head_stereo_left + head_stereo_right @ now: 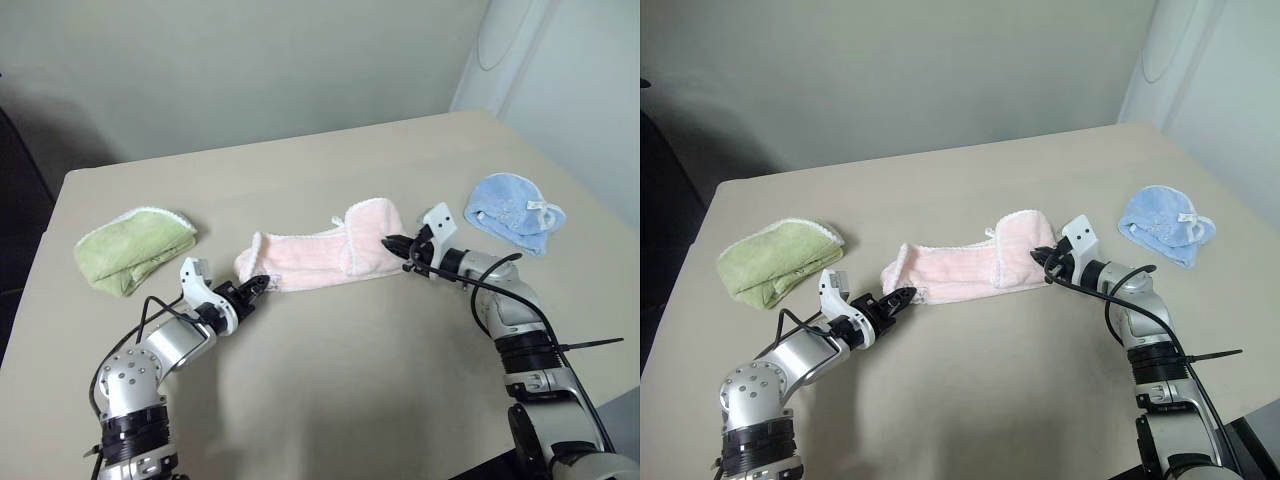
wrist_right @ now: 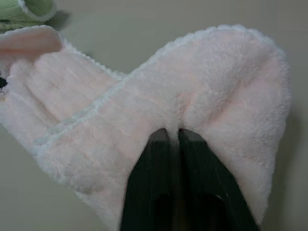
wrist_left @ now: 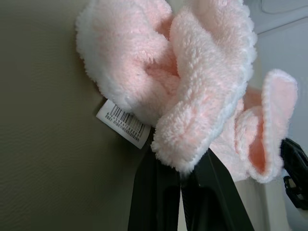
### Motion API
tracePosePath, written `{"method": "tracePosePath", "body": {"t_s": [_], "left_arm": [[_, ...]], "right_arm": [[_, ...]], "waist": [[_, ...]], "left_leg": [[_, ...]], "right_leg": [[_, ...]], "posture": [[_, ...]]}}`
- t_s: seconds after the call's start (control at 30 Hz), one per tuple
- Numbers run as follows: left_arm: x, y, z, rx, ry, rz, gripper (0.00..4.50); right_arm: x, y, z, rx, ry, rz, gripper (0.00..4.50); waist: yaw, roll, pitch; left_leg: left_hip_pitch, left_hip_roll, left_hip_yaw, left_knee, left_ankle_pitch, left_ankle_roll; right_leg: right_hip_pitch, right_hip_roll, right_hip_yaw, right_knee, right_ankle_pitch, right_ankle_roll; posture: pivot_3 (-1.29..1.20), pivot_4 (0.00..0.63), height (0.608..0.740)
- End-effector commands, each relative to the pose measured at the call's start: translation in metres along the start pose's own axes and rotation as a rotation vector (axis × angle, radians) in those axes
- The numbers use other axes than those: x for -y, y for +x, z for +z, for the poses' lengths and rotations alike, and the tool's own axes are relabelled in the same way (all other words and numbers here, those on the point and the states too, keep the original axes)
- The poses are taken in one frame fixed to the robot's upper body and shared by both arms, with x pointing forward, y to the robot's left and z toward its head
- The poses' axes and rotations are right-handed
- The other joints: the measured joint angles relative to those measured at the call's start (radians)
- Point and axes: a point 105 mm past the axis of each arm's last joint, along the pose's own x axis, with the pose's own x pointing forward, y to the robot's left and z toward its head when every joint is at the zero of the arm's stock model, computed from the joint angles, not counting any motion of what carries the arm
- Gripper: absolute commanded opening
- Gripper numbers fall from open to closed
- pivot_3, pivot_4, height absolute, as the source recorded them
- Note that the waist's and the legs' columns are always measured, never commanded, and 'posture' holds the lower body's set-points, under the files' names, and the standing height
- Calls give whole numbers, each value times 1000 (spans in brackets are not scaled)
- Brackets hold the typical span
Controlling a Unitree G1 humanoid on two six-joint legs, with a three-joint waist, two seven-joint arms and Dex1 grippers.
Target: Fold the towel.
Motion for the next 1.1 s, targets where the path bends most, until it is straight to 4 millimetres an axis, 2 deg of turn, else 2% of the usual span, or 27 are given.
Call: {"method": "tracePosePath", "body": {"t_s": [0.03, 0.3, 0.43, 0.53, 0.67, 0.8, 0.87, 0.93, 1.03, 1.1], "left_arm": [[7, 1, -1, 4, 16, -26, 0], [9, 1, -1, 1, 26, -32, 0], [17, 0, 3, 5, 97, -55, 0], [30, 0, 12, 23, 224, -88, 0], [62, 1, 26, 44, 406, -174, 0], [101, 11, 25, 16, 606, -278, 0], [135, 30, 17, -35, 721, -367, 0], [154, 42, 9, -73, 786, -420, 0], [180, 69, -8, -159, 858, -472, 0], [210, 88, -34, -232, 946, -558, 0]], "right_arm": [[-5, 2, 11, 27, -39, 17, 1672], [-2, -1, 19, 81, -48, -16, 4339], [1, -13, 43, 207, -12, -33, 4339], [4, -25, 56, 274, 3, -55, 4339], [13, -40, 71, 346, 33, -104, 4339], [39, -58, 80, 418, 93, -234, 4339], [64, -71, 81, 465, 165, -355, 4339], [76, -78, 80, 486, 204, -414, 4339], [80, -81, 76, 500, 230, -441, 4339], [76, -82, 73, 500, 226, -448, 4339]], "waist": [[0, 0, 0], [4, -1, 1], [4, -1, 1], [4, -4, 3], [6, -10, 6], [10, -11, 7], [15, -11, 8], [20, -12, 8], [21, -12, 8], [22, -11, 8]], "left_leg": [[0, 0, 0, 0, 0, 0], [0, 0, -1, 0, 0, 1], [0, 0, 0, 0, 0, 1], [-1, 0, -1, 0, 0, 1], [-2, 0, -2, 1, 0, 1], [-4, -2, -3, 3, 0, 1], [-4, -2, -3, 3, -1, 1], [-8, -2, -5, 6, -2, 3], [-9, -2, -8, 8, -2, 5], [-9, -2, -9, 10, -2, 5]], "right_leg": [[0, 0, 0, 0, 0, 0], [0, -1, 0, 0, 0, 0], [0, 0, 0, 0, 0, 0], [0, 1, -1, 0, 0, 0], [0, 3, -1, 0, 0, 0], [0, 2, -1, 0, 0, 0], [0, 1, -1, -1, 0, 0], [-2, 0, -1, -1, 1, 1], [-2, -3, -1, -1, 4, 4], [-2, -3, 0, -2, 5, 6]], "posture": [[0, 150, 738], [0, 150, 738], [0, 150, 738], [0, 150, 738], [0, 150, 738], [0, 150, 738], [0, 150, 738], [0, 150, 738], [0, 150, 738], [0, 150, 738]]}}
